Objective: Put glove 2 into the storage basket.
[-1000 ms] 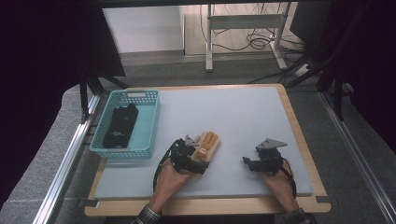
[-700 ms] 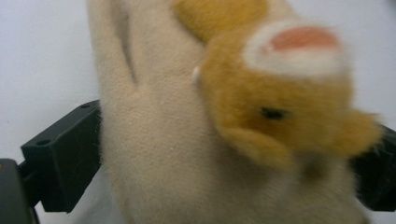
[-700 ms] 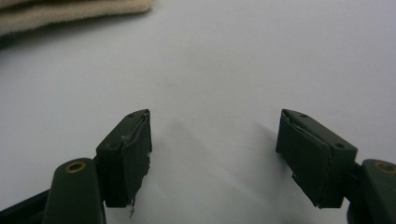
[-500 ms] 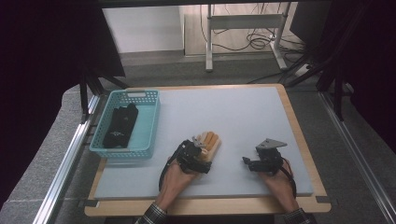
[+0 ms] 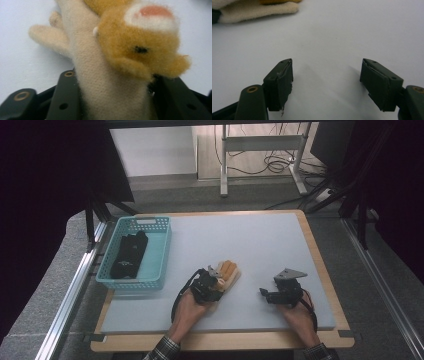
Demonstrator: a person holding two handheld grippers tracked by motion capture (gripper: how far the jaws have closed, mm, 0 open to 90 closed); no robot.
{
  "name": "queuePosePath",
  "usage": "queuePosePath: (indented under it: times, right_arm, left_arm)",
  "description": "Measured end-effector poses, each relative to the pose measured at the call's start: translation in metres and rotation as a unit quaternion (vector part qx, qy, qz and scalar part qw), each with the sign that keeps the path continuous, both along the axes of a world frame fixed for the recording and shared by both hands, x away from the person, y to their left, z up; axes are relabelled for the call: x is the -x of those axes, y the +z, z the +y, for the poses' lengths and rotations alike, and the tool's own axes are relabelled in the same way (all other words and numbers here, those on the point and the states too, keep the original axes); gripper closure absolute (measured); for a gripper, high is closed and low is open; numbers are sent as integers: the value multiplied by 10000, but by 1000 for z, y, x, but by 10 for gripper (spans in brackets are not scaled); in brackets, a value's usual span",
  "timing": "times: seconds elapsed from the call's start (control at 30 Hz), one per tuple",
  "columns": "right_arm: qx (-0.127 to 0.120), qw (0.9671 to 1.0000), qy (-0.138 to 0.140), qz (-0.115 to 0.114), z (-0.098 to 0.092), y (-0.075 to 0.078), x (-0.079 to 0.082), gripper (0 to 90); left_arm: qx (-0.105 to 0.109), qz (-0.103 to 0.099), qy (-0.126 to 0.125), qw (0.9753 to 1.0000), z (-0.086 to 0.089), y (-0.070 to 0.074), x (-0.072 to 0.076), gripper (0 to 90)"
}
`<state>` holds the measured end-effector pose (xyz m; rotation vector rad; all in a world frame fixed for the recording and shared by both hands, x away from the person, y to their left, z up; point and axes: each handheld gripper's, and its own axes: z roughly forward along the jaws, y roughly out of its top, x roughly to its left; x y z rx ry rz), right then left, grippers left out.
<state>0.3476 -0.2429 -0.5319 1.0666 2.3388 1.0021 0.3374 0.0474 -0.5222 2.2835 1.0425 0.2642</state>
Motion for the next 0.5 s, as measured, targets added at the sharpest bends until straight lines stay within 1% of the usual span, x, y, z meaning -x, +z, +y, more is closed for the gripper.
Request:
queuePosePath:
  times: [0.1,0.27,0.37,0.5]
  right_arm:
    - [4,10000,4,-1,0,0,0,257]
    - [-1,10000,2,2,0,0,0,257]
    - [-2,10000,4,3,0,0,0,256]
    - [9,10000,10,4,0,0,0,256]
  left_arm:
    - [5,45,-49,10000,2,2,-1,600]
    - [99,69,15,9999,6,8,-5,609]
    - [120,11,57,9999,10,14,-7,609]
    - [121,-95,111,9998,16,27,-9,607]
